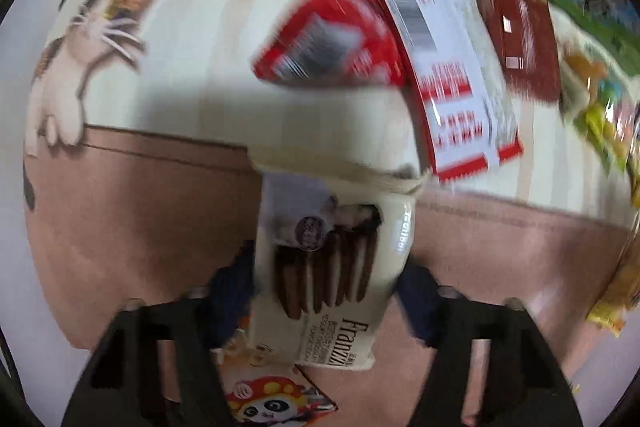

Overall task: Organize snacks
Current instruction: 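Grasp the Franzzi cookie pack with the left tool while the right tool grasps the red-white sausage stick, then carry the cookie pack and sausage stick into the box and release both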

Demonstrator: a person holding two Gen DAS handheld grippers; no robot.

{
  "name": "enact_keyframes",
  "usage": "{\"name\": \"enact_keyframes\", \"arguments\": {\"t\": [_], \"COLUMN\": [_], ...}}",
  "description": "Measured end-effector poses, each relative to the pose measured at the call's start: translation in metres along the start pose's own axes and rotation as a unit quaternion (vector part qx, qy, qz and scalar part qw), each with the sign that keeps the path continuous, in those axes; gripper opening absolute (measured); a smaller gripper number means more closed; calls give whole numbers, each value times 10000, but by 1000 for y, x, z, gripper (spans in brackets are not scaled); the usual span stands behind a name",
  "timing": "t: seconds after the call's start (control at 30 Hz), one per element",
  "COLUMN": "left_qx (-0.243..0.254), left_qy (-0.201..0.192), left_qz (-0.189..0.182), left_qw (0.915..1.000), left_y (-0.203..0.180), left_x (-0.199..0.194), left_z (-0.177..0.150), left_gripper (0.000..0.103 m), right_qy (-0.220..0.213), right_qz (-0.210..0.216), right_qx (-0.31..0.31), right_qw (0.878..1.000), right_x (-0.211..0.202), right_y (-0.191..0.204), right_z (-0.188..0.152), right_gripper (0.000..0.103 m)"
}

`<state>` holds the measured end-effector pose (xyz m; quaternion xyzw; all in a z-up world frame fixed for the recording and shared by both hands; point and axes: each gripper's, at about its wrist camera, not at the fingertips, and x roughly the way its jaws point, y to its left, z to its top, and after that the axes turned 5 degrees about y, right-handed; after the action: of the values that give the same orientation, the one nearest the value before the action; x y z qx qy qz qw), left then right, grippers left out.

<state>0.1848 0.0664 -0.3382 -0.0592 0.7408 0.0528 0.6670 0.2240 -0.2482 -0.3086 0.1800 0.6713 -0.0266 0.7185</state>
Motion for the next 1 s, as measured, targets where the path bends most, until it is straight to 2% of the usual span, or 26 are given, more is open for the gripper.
{"name": "enact_keyframes", "arguments": {"t": [0.13, 0.3, 0.43, 0.57, 0.63, 0.67, 0.73, 0.87, 1.0], "left_qx": [-412, -745, -865, -853, -852, -859, -853, -824, -727], "left_qy": [-220, -267, -286, -291, -299, -291, -289, -297, -330], "left_qz": [-52, -102, -174, -144, -127, -134, -131, -112, 3], "left_qw": [9989, 9968, 9957, 9958, 9958, 9958, 9958, 9961, 9968], "left_y": [23, 50, 62, 70, 65, 66, 61, 59, 55], "left_x": [-9, -9, -6, -3, 1, 2, 4, -1, -9], "left_z": [7, 11, 11, 8, 8, 8, 7, 13, 18], "left_gripper": [59, 59, 59, 60, 60, 59, 59, 59, 59], "right_qy": [151, 261, 388, 568, 548, 495, 517, 521, 558], "right_qz": [220, 325, 118, -376, -544, -607, -583, -584, -500], "right_qx": [-550, -1261, -1886, -2267, -2363, -2415, -2493, -2519, -2272], "right_qw": [9981, 9911, 9812, 9716, 9686, 9672, 9653, 9646, 9710], "right_x": [17, 45, 79, 119, 129, 131, 133, 133, 123], "right_y": [52, 126, 183, 218, 225, 228, 231, 227, 201], "right_z": [11, 26, 35, 45, 46, 46, 43, 32, 22], "right_gripper": [99, 97, 88, 87, 86, 79, 54, 52, 50]}}
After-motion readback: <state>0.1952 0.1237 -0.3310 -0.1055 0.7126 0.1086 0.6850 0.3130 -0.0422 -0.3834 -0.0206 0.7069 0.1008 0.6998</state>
